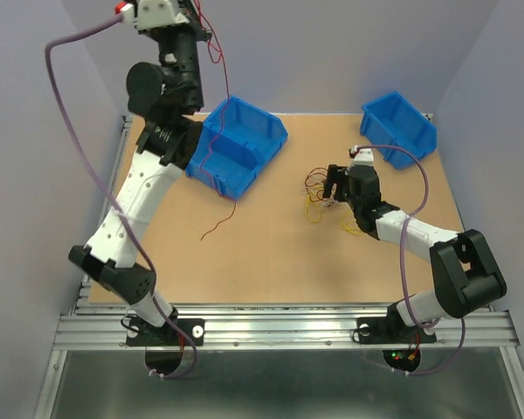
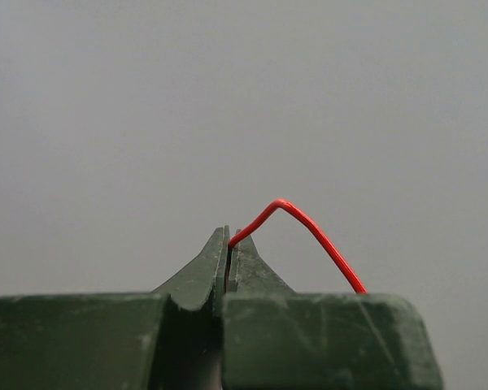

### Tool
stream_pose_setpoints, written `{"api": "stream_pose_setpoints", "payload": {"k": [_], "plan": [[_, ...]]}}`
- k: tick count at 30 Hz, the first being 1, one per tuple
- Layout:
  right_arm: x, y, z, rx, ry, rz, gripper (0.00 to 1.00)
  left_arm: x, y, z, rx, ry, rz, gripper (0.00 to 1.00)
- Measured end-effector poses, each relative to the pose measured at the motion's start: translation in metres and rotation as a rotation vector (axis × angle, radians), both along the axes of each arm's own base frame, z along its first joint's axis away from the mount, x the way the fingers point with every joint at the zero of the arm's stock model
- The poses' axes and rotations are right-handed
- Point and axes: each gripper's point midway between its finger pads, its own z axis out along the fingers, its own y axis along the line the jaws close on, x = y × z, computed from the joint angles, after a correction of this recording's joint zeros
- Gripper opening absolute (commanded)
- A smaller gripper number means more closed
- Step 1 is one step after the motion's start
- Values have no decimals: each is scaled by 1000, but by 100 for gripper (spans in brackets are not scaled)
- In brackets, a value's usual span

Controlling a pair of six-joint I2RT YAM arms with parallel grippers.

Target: Untangle the cables

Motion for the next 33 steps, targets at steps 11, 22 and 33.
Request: {"api": "stream_pose_setpoints", "payload": {"k": [11,22,33], "plan": [[3,6,11,28,-39,21,81,87,8,-56,168,193,395,2],[-1,6,10,31,-39,28,81,123,51,-174,319,407,580,0],[-1,7,10,35,-40,35,81,89,52,-224,323,431,441,0]]}}
